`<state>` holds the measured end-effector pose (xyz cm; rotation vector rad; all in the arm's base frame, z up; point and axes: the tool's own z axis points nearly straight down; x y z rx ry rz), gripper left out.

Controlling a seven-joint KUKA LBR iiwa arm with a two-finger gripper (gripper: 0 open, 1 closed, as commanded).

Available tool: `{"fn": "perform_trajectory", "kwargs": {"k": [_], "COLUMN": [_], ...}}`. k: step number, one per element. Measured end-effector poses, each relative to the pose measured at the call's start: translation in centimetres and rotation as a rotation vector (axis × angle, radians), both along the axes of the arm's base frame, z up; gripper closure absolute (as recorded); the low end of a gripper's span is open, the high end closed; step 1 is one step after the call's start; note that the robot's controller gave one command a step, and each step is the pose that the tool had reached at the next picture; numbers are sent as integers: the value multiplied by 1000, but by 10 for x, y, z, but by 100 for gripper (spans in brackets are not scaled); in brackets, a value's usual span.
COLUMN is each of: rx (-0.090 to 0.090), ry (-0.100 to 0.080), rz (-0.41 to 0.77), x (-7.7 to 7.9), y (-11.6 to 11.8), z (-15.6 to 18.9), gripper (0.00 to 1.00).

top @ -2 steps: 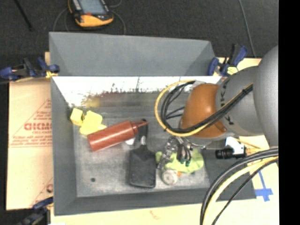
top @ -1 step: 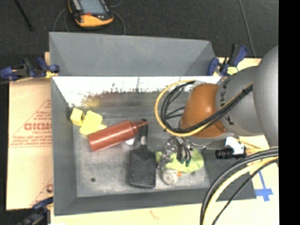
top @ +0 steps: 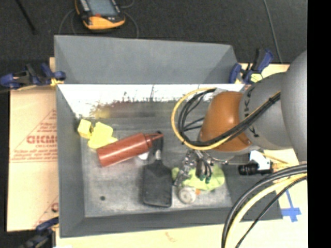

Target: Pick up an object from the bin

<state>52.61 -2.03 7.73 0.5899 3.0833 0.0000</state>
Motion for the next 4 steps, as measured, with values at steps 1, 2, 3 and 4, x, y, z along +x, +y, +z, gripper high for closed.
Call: {"fn": "perform_trajectory", "kwargs": {"k": [1, 2, 3, 4], "rx": [1, 1, 1, 0], "ry": [9, 4, -1, -5], "rz": [1, 1, 2, 3], "x": [-2, -1, 0, 1], "y": [0, 0, 0, -1], "z": [20, 43, 59, 70], "gripper": [100, 100, 100, 100]}}
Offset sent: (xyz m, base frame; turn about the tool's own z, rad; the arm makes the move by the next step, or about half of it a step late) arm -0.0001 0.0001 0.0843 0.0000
